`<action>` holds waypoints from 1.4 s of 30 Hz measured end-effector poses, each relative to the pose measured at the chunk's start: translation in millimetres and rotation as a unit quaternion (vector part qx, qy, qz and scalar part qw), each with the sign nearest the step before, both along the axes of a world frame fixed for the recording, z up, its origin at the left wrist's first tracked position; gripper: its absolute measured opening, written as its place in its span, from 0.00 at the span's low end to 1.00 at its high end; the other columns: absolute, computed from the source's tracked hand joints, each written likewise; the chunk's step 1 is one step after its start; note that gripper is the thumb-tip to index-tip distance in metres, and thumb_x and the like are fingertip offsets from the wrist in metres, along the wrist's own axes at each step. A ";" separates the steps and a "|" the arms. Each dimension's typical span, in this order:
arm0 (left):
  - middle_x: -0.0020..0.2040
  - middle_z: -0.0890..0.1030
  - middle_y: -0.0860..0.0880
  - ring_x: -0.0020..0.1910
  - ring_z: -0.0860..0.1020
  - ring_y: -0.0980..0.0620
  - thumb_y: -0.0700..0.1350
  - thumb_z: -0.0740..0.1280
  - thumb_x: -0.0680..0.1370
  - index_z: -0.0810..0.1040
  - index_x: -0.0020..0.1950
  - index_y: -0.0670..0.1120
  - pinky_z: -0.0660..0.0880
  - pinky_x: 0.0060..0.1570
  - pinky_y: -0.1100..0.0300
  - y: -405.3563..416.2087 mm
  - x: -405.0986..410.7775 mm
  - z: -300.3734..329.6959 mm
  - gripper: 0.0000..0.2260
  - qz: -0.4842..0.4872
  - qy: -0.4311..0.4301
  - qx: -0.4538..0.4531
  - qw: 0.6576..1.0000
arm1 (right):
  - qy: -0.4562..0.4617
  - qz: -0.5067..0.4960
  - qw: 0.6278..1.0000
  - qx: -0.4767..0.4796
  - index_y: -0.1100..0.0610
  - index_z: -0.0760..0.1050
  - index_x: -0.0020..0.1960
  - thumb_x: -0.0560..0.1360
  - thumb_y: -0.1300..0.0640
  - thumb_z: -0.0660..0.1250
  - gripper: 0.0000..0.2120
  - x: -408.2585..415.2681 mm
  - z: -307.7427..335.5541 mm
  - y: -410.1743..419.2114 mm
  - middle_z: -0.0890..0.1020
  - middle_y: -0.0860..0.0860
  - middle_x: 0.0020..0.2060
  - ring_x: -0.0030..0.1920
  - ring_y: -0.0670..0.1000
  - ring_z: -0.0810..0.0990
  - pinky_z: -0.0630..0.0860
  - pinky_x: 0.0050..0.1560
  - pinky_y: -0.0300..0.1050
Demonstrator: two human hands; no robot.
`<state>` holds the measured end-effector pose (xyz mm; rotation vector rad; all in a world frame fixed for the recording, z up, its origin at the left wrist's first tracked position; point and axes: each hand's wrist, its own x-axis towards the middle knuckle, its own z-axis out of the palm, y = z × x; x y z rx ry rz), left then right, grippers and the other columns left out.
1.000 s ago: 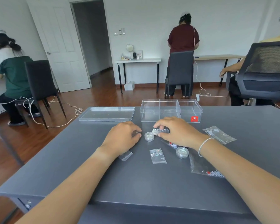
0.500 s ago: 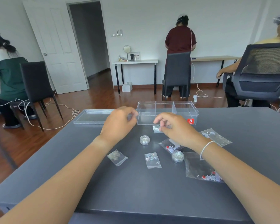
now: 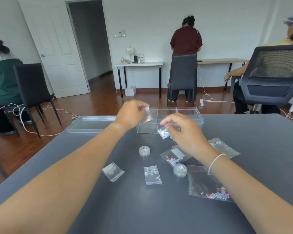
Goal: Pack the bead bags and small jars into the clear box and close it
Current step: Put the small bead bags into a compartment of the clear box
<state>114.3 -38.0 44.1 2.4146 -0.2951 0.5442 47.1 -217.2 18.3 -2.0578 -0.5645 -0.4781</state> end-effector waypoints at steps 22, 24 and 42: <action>0.52 0.83 0.49 0.56 0.76 0.47 0.42 0.58 0.75 0.80 0.54 0.52 0.68 0.62 0.50 -0.2 3.2 -1.0 0.14 0.020 0.036 0.081 0.996 | 0.004 -0.001 1.000 -0.016 0.56 0.78 0.48 0.73 0.72 0.55 0.17 -1.1 -4.0 2.2 0.78 0.48 0.44 0.40 0.32 0.74 0.66 0.39 0.20; 0.53 0.83 0.46 0.55 0.76 0.44 0.40 0.58 0.75 0.79 0.56 0.50 0.71 0.60 0.51 2.5 -2.7 -2.5 0.15 0.019 -0.007 0.077 0.997 | 0.015 -0.006 1.000 -0.013 0.55 0.78 0.48 0.73 0.72 0.55 0.18 -0.6 -4.7 0.9 0.79 0.48 0.44 0.37 0.28 0.73 0.66 0.35 0.20; 0.42 0.82 0.55 0.41 0.77 0.56 0.39 0.68 0.73 0.81 0.45 0.56 0.73 0.48 0.63 81.8 -103.6 -23.5 0.10 -0.135 0.113 -0.029 0.984 | 0.020 -0.039 0.998 0.054 0.49 0.74 0.55 0.73 0.71 0.59 0.20 8.2 10.2 18.7 0.77 0.46 0.49 0.41 0.48 0.76 0.70 0.33 0.24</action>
